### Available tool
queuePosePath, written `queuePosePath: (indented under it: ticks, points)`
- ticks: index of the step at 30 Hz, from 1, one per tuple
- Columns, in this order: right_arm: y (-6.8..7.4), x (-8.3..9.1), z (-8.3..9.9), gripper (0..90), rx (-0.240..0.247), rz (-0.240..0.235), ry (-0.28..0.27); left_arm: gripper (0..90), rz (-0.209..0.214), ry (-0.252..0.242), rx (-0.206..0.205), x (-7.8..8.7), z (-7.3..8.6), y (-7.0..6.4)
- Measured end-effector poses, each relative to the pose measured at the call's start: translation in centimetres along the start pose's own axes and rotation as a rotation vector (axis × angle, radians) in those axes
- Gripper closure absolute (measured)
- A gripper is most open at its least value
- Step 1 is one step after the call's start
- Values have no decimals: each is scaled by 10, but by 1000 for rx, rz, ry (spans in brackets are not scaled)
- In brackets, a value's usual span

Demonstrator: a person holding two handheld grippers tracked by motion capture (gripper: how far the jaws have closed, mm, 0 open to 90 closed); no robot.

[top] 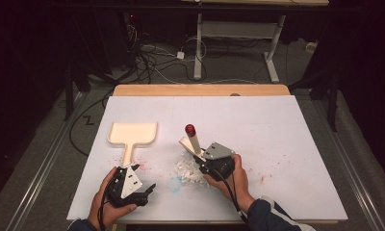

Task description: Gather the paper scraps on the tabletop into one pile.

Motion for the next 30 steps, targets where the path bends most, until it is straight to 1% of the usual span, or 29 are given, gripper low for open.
queuePosePath:
  ticks: [1,2,4,6,7,11,13,16,18,20,22,25,26,28,30]
  points:
    - [1,-1,-2,674,-3,8,-13,176,-1,0,-3,0,0,0]
    - [0,-1,-2,674,11,10,-13,176,-1,0,-5,1,0,-1]
    - [-1,-1,-2,674,2,9,-19,176,0,-4,-3,2,0,-1]
    - [-5,2,-3,673,8,23,-24,177,-1,-1,-5,2,0,0]
    - [-8,5,-4,673,15,32,-31,177,0,-1,-5,2,0,0]
    - [-28,23,-9,673,-24,42,-75,178,-1,-2,-7,2,0,-1]
    - [-36,35,-10,673,-44,19,-96,178,0,-3,-6,2,0,-1]
    - [-46,55,-8,673,-45,-16,-102,178,-1,1,-10,2,0,-1]
    - [-50,69,-2,673,-50,-43,-91,178,-1,-3,-8,2,0,-1]
    - [-52,82,6,673,-43,-54,-77,178,0,-3,-7,2,0,-1]
    - [-51,94,14,673,-30,-82,-65,178,1,-2,-8,2,0,-2]
    - [-47,110,28,674,-23,-122,-28,179,2,2,-16,2,-1,-2]
    - [-45,115,33,674,-20,-133,-19,181,3,2,-18,2,-1,-3]
    - [-39,122,44,674,-7,-177,16,182,5,6,-23,2,-1,-3]
    - [-33,127,54,674,10,-203,46,182,8,6,-22,1,-1,-4]
Point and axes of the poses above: each handheld gripper's, and its own axes: x roughly backward along the jaws, z roughly out of its underside, y roughly to its left, the point moved 6 cm from there along -x, roughly forward along the jaws, and after that the axes turned 1 degree about -x, right-handed, at the moved point
